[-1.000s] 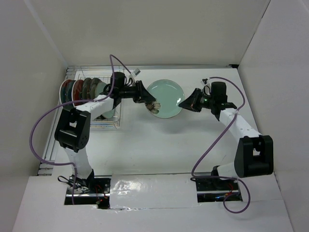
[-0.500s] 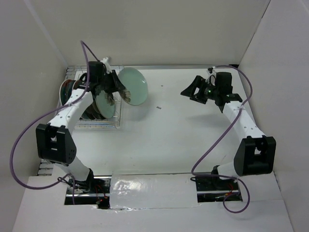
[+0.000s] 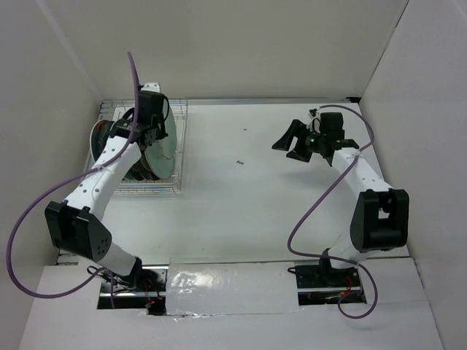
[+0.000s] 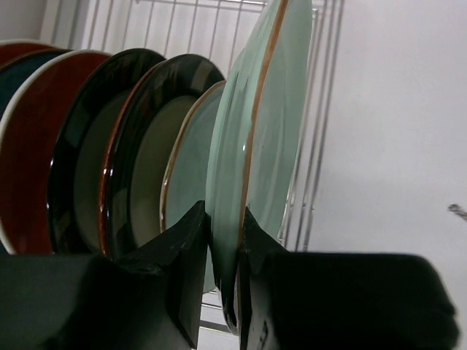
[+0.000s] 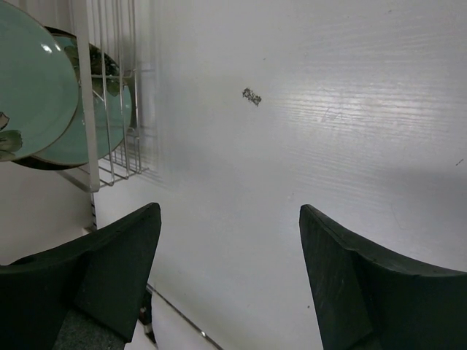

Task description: Load the plates into the dish rack

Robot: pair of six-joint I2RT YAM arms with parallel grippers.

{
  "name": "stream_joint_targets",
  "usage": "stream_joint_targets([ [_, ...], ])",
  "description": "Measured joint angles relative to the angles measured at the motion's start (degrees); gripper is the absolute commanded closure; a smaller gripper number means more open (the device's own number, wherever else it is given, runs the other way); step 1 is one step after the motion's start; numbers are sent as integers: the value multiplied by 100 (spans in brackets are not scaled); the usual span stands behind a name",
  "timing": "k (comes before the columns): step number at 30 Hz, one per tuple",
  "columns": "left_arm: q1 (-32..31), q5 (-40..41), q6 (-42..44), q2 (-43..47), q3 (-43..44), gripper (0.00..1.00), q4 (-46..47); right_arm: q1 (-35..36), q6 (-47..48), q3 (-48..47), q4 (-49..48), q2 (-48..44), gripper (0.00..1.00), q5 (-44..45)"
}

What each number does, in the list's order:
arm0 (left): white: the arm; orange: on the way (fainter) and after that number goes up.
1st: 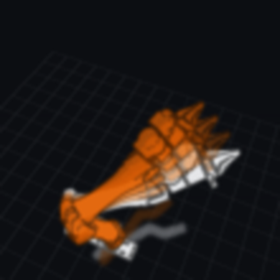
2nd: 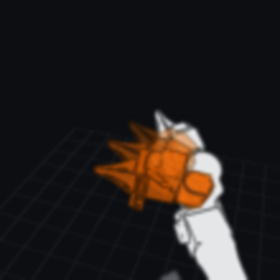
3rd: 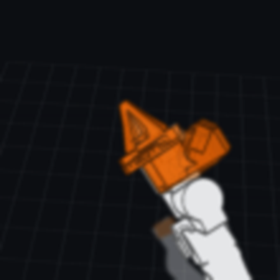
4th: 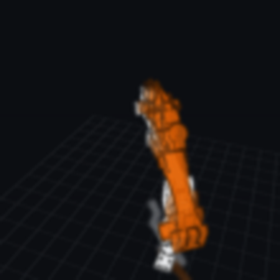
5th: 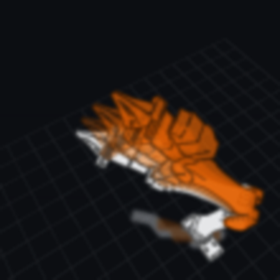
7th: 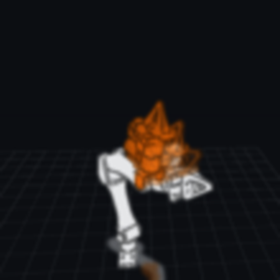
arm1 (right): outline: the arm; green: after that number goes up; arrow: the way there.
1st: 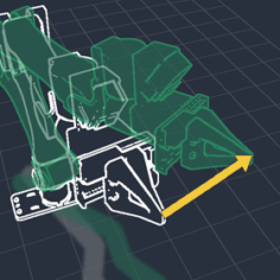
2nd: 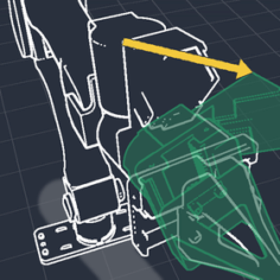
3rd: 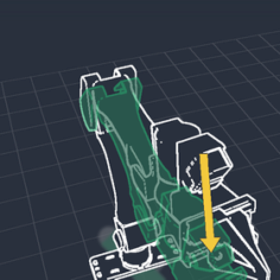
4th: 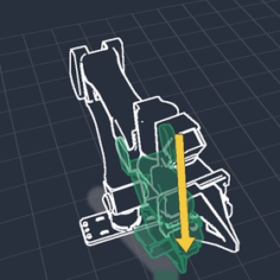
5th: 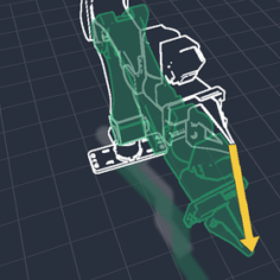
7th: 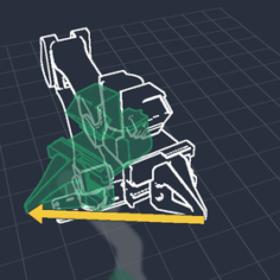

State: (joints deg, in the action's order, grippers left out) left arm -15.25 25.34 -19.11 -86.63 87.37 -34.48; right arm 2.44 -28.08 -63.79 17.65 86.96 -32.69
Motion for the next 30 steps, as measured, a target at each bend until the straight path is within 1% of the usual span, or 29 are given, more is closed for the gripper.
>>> stream_joint_targets([
  [4,-28,339,107,0,-216,100,-33,4,0,-7,-7,46,17,0],
  [9,-42,566,138,11,-365,100,-31,4,-2,-7,-28,101,17,-2],
  [15,-59,601,229,63,-566,100,50,4,-11,-7,-48,142,17,-2],
  [20,-109,472,238,92,-855,100,184,4,-13,-7,-50,142,17,-2],
  [21,-111,424,236,92,-922,99,199,4,-13,-4,-50,142,17,-2],
  [23,-138,337,229,92,-1010,94,282,4,-13,7,-48,142,17,-4],
  [24,-144,310,232,92,-1056,85,278,4,-13,9,-48,142,17,-2],
  [26,-146,264,227,92,-1141,72,260,4,-13,11,-50,142,17,-2],
  [27,-146,234,221,92,-1178,60,260,4,-11,15,-52,142,17,-2],
  [28,-149,214,216,92,-1191,55,245,4,-11,22,-52,142,17,-4],
  [29,-151,240,219,92,-1193,44,278,4,-11,37,-55,142,17,-2],
  [30,-151,264,219,101,-1193,40,354,4,-11,52,-48,142,17,-2],
])
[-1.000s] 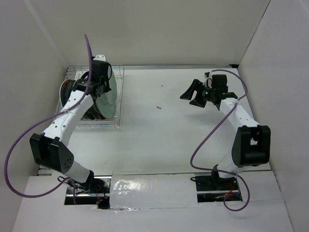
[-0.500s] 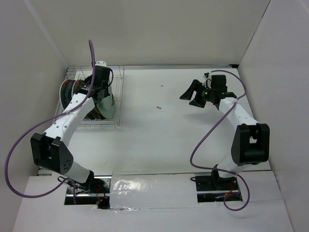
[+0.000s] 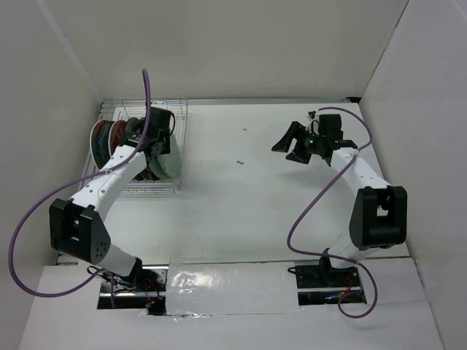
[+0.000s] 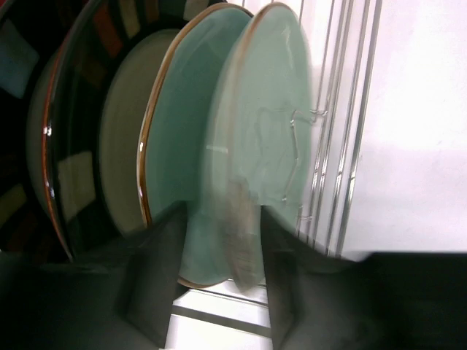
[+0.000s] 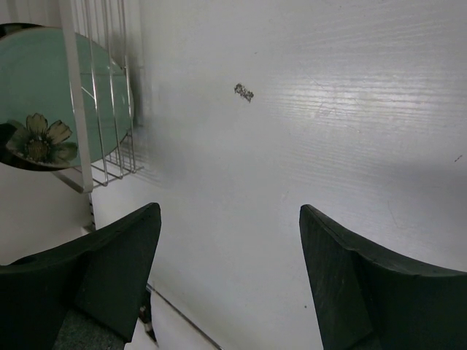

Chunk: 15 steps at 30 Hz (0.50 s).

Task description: Load the plates into the dish rack

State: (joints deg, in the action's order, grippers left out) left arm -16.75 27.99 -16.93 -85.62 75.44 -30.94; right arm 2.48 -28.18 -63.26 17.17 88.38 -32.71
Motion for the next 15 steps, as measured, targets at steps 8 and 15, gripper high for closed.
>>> stream_joint_targets([
  [8,2,11,2,31,219,20,188,35,44,57,85,-63,15,155],
  [15,-22,-374,-26,551,319,3,168,37,138,59,396,-505,14,540],
])
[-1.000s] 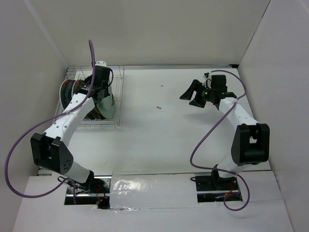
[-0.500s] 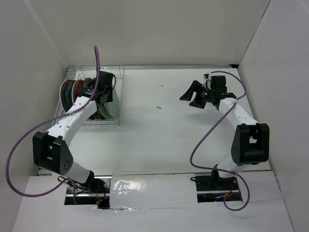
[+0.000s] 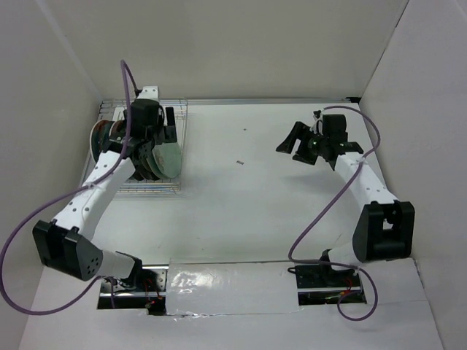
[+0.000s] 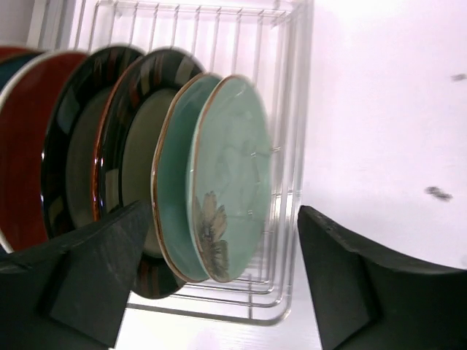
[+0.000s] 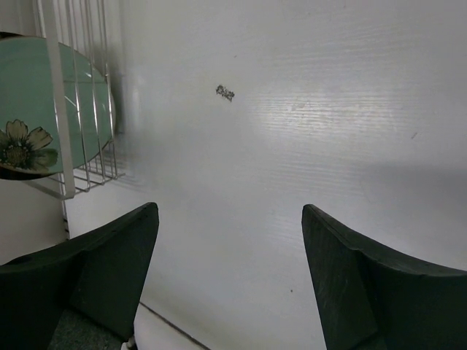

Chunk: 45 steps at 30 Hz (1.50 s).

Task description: Load the plates into the dish rack

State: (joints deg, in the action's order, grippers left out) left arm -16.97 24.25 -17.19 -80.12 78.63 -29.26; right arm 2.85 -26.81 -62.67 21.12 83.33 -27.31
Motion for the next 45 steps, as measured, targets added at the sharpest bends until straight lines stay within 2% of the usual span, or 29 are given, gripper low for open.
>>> stream_joint_targets([
  [1,-13,-96,-7,129,24,1,9,0,31,0,68,-96,12,81],
  [3,-28,-273,-20,398,26,1,-7,0,87,0,216,-319,1,238],
  [9,-48,-623,-103,1480,-337,1,-76,0,205,55,514,-1266,1,636],
  [22,-92,-970,-706,3978,-2640,1,-811,118,334,841,1394,-3248,1,1307],
  [32,-205,-1117,-1329,5980,-3670,1,-1047,623,396,1259,1792,-4398,1,1878],
  [37,-210,-1123,-1349,6360,-3742,1,-927,745,393,1294,1788,-4529,1,2006],
  [45,-210,-1233,-1344,6384,-3842,1,-863,933,376,1399,1803,-4686,1,2072],
])
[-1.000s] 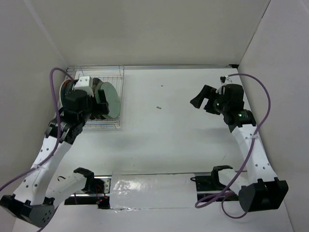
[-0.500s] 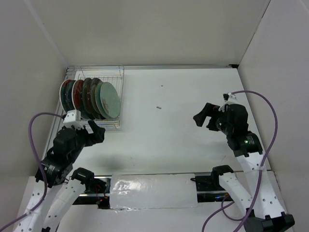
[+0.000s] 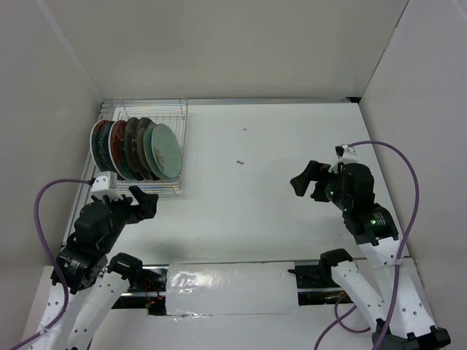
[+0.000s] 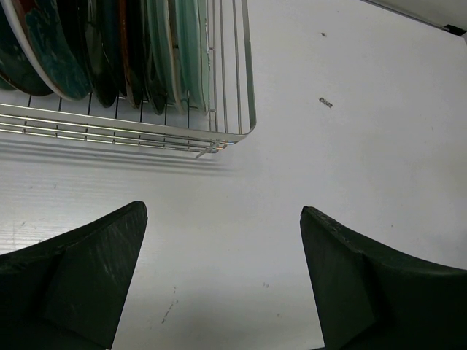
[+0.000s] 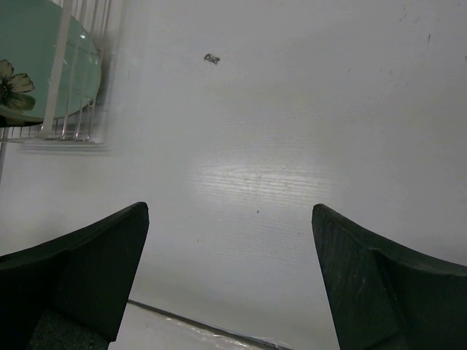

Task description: Load the plates into the dish rack

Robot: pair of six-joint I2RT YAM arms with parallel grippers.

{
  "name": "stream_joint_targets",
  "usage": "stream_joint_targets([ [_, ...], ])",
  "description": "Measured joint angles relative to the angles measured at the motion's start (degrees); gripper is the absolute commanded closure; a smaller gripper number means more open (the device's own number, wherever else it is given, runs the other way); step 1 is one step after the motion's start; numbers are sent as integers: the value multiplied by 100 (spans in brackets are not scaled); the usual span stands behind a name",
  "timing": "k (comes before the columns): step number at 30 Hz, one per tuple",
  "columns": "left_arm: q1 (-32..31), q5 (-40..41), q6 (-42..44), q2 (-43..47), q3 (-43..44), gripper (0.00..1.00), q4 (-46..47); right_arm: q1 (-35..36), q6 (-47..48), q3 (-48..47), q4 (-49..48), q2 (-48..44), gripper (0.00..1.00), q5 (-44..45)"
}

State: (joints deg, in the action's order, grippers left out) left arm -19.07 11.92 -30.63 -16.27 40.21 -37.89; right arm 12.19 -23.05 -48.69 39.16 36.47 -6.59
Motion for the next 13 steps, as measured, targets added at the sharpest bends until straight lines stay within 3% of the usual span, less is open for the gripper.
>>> stream_joint_targets([
  [13,0,-26,31,-4,-9,1,61,212,-7,37,2,-192,1,44],
])
